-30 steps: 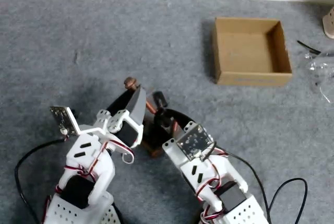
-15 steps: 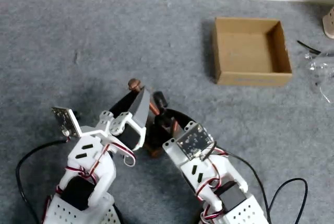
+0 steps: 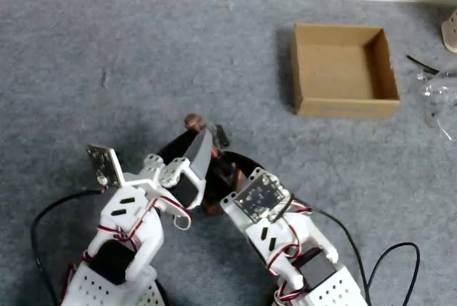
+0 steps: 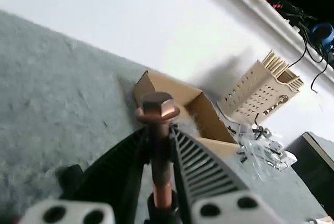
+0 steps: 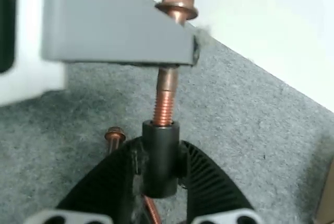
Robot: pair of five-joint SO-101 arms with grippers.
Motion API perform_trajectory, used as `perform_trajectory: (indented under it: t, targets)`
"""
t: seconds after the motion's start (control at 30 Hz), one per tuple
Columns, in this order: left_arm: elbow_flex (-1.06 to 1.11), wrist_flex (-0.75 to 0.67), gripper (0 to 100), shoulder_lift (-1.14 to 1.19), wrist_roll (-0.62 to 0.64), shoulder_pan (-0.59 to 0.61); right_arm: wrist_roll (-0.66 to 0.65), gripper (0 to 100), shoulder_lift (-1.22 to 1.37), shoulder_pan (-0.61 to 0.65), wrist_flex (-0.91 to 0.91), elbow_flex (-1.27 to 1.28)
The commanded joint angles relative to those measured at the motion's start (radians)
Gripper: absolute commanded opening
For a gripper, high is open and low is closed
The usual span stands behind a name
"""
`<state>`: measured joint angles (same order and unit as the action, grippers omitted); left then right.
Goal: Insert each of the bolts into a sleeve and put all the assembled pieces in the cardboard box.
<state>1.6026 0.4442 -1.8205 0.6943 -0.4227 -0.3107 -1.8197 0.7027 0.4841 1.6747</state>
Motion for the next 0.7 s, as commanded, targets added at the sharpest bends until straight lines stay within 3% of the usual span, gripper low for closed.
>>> perform_trajectory:
  t: [0.0, 0.27, 0.67]
  targets:
    - [0.035, -0.048, 1, -0.001, -0.011, -0.030, -0.014, 0.4, -0.019, -0.005, -0.013, 0.102]
    - [0.073, -0.040, 1, -0.001, -0.077, -0.093, -0.012, 0.4, -0.019, -0.041, -0.013, 0.102]
    - [0.071, 0.037, 1, -0.001, -0.077, -0.108, -0.012, 0.4, -0.019, -0.064, -0.015, 0.096]
